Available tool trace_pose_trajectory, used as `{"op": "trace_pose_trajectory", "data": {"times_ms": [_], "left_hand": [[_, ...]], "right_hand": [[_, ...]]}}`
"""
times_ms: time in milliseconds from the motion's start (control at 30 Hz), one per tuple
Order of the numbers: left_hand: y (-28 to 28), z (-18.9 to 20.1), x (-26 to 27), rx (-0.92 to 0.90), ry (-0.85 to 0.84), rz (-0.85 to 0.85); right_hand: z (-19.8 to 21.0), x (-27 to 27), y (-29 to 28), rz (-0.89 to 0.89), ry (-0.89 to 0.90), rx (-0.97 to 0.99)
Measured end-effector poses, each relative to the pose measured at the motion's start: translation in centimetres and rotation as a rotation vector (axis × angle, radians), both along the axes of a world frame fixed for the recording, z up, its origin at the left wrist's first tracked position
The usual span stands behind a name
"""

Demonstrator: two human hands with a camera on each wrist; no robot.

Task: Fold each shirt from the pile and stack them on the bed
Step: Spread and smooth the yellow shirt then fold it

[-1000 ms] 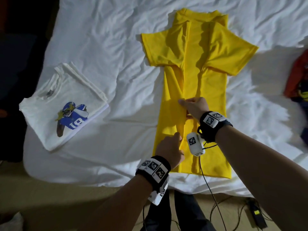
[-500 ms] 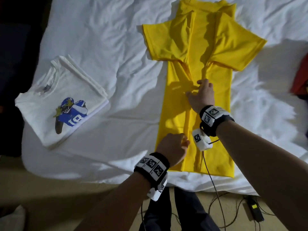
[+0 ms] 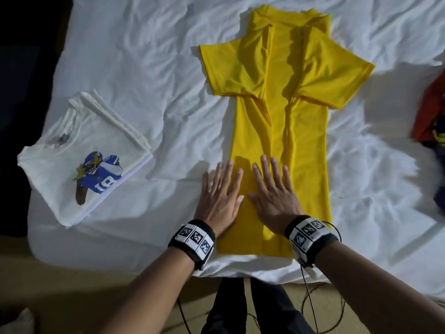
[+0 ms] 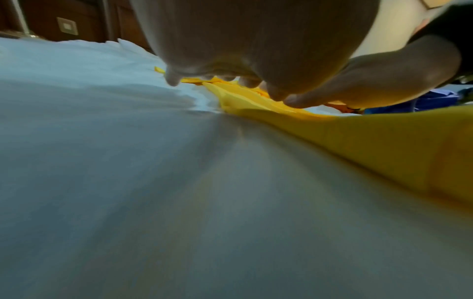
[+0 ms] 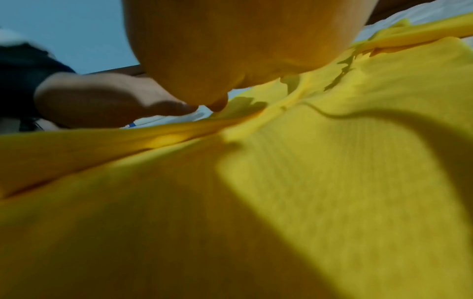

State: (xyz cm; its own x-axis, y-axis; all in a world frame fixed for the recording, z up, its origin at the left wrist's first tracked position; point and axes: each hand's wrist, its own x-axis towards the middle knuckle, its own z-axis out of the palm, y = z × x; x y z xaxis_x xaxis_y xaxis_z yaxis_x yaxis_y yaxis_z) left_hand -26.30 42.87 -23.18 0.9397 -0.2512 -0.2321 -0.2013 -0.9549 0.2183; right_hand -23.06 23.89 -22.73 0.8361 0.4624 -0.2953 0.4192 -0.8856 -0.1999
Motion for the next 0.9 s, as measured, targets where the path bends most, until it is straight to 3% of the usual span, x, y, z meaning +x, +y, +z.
{"op": "trace_pose_trajectory", "data": {"times_ms": [133,233,400,533,900], "left_hand": [[0.5,-1.4,1.5,0.073,0.071,-0.072],[1.8,-1.1,2.9,0.11,0.072,-0.038],[1.5,2.6,8.3,0.069,0.139,0.124],[1.3,4.4,13.6,0.098,0.095,0.157],[3.2,2.6,27.2,0.27,-0.052,0.178]], "right_hand": [[-0.6,0.8,-1.3,-0.057,0.077,-0.051],[0.6,2.3,-1.2,-0.059,0.024,-0.098],[3.0,6.6,-1.1,-0.178,-0.122,0.08],[3.9,10.6,-0.9,-0.247,-0.097,0.213],[4.5,22.2,4.6,-0.588,0.288,0.4]]}}
